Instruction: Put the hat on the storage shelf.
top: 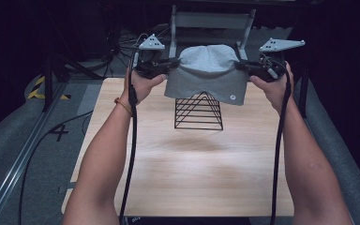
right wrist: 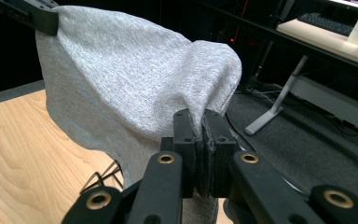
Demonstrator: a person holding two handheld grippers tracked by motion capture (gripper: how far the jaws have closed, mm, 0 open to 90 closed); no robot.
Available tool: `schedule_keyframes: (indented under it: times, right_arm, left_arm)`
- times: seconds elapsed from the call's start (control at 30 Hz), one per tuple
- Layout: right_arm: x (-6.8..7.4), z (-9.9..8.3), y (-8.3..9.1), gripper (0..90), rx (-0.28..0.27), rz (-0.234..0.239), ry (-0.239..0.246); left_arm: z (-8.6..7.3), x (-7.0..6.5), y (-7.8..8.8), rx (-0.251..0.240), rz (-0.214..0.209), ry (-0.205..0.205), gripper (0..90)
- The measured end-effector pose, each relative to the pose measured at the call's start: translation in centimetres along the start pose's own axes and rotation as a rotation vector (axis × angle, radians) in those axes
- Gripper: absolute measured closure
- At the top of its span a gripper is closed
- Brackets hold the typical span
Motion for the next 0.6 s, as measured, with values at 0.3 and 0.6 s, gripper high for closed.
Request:
schedule_keyframes:
  times: [0.3,0.6]
  right_arm:
    - [1.3,-0.9,0.4,85.6,0.011,0.015,0.041]
    - [2.0,-4.1,-2.0,85.6,0.085,0.033,0.042]
  left_arm:
    - [-2.4,-1.1,-0.2,0.028,-0.018,-0.005,87.4]
    - [-6.0,-0.3,-2.6,0.068,-0.030,0.057,87.3]
Point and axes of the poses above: each handheld gripper's, and its own axes: y roughly backward along the jaws, z roughly out of its top, x roughly to its left, the point moved 1 cm from there along -y, roughly forward along the jaws, and after that the axes turned 9 degrees about -z, right-handed, at the moved point
